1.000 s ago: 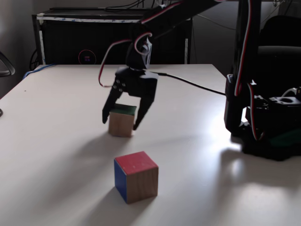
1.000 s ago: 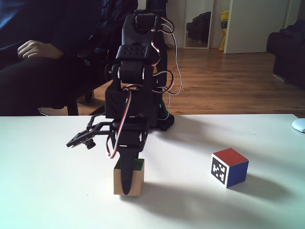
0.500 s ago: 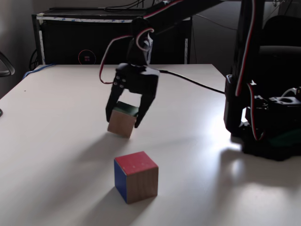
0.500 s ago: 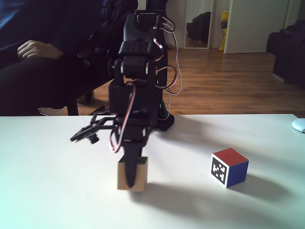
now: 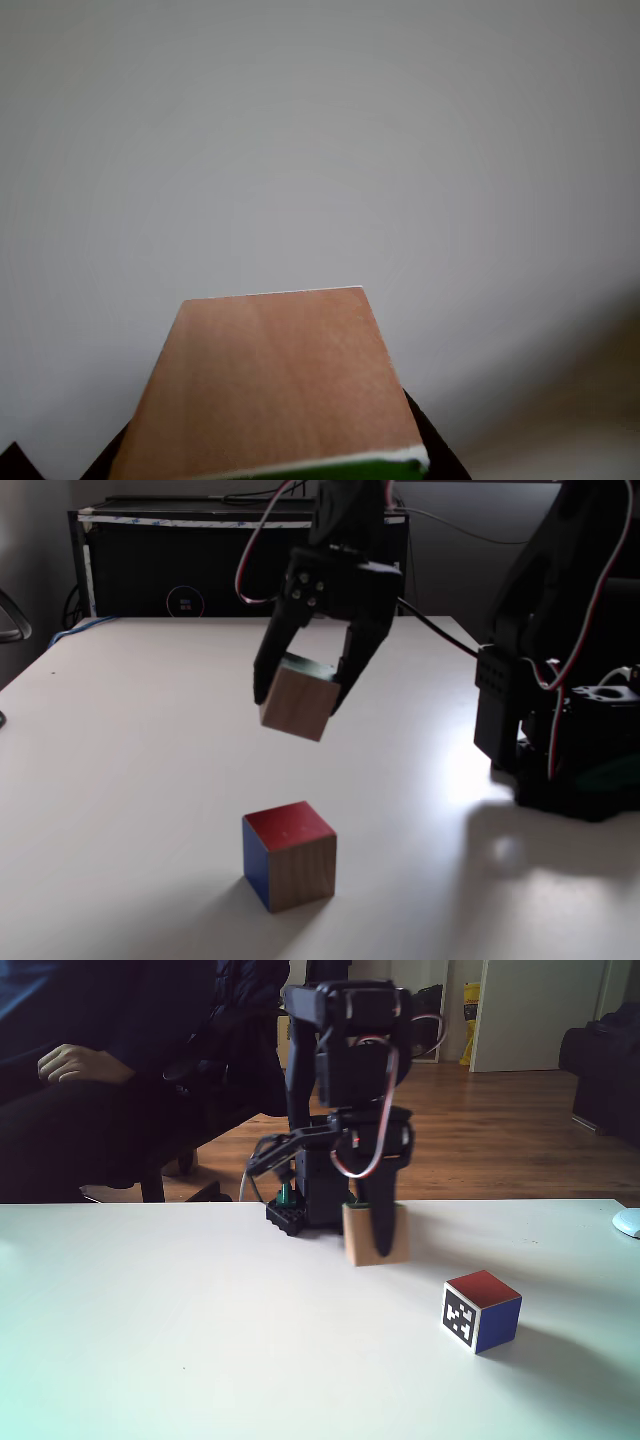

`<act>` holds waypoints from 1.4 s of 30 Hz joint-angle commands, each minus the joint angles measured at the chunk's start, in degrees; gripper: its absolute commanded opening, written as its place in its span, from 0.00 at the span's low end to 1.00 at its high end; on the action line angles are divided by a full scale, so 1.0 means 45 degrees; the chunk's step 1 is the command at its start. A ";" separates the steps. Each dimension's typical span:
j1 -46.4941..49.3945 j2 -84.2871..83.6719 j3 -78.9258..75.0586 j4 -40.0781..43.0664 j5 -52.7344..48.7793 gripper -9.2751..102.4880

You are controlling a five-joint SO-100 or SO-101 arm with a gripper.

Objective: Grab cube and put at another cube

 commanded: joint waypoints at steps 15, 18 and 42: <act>-0.3398 -0.3516 -0.3887 0.1230 0.1660 0.25; -0.3750 -0.4141 -0.4375 0.1348 0.1953 0.25; -0.4453 -0.7285 -0.7480 0.2070 0.2988 0.28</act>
